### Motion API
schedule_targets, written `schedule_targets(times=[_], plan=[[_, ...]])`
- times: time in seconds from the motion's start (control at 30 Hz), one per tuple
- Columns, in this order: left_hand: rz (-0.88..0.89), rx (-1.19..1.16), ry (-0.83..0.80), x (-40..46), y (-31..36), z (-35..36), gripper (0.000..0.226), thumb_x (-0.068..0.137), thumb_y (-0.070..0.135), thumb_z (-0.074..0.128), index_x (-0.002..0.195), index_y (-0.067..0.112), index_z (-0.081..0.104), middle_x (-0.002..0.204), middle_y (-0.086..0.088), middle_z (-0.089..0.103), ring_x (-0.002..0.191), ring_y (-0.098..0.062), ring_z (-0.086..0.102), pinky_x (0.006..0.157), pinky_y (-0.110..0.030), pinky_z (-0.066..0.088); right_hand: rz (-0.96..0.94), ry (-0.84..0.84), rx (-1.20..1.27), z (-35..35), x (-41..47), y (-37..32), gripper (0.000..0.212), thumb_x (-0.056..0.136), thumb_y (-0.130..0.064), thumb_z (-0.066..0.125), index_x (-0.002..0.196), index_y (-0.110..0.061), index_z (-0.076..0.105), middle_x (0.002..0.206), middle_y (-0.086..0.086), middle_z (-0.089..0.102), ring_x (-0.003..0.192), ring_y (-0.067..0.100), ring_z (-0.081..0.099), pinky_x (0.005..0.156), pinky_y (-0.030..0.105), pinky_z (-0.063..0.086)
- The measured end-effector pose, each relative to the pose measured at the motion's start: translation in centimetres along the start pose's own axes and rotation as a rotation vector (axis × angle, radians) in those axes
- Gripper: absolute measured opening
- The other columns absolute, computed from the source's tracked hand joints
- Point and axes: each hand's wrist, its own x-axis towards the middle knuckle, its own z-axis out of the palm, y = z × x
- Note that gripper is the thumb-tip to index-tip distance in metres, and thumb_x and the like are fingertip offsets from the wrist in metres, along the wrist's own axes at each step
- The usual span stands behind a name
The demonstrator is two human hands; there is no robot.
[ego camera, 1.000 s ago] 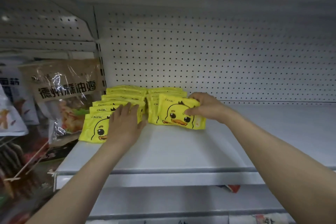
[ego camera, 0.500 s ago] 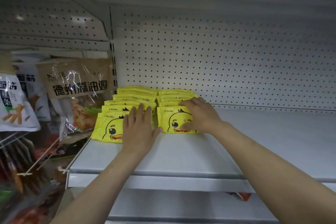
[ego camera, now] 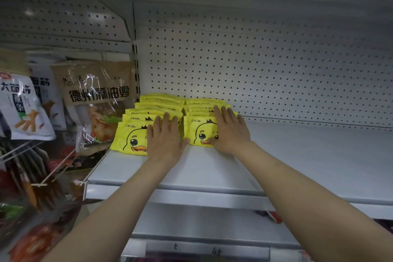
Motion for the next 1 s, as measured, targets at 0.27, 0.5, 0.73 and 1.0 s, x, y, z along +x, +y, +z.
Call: schedule_targets(times=[0.27, 0.5, 0.73, 1.0], plan=[[-0.058, 0.02, -0.088, -1.7, 1.8, -4.9, 0.075, 0.09, 0.055, 0.052, 0.148, 0.016, 0.025, 0.158, -0.015, 0.017, 0.145, -0.034, 0.015, 0.116, -0.05, 0.019, -0.025, -0.034, -0.02, -4.5, -3.3, -1.0, 0.086, 0.088, -0.054, 0.059, 0.155, -0.022, 0.015, 0.161, 0.011, 0.016, 0.149, 0.029, 0.015, 0.118, 0.055, 0.013], [-0.091, -0.013, -0.034, -9.0, 3.0, -14.3, 0.072, 0.085, 0.041, 0.067, 0.144, 0.018, 0.035, 0.15, -0.013, 0.032, 0.134, -0.034, 0.034, 0.102, -0.047, 0.037, -0.221, 0.037, 0.078, -11.9, -10.7, -2.1, 0.063, 0.089, -0.046, 0.06, 0.146, -0.027, 0.039, 0.146, 0.007, 0.045, 0.133, 0.03, 0.042, 0.103, 0.041, 0.04], [-0.093, -0.081, -0.012, -18.9, 0.8, -23.0, 0.07, 0.08, 0.038, 0.072, 0.14, 0.019, 0.041, 0.137, -0.012, 0.047, 0.127, -0.031, 0.043, 0.103, -0.045, 0.04, -0.449, 0.076, 0.255, -17.4, -19.2, -5.8, 0.061, 0.089, -0.046, 0.063, 0.145, -0.032, 0.041, 0.15, 0.0, 0.043, 0.138, 0.024, 0.038, 0.107, 0.039, 0.038], [-0.035, -0.069, 0.056, -25.9, -2.9, -27.4, 0.067, 0.078, 0.032, 0.075, 0.137, 0.026, 0.045, 0.131, -0.003, 0.05, 0.121, -0.025, 0.047, 0.101, -0.038, 0.04, -0.629, 0.107, 0.362, -18.3, -24.7, -10.0, 0.06, 0.088, -0.044, 0.066, 0.142, -0.035, 0.042, 0.144, -0.006, 0.044, 0.134, 0.019, 0.039, 0.104, 0.038, 0.041]])
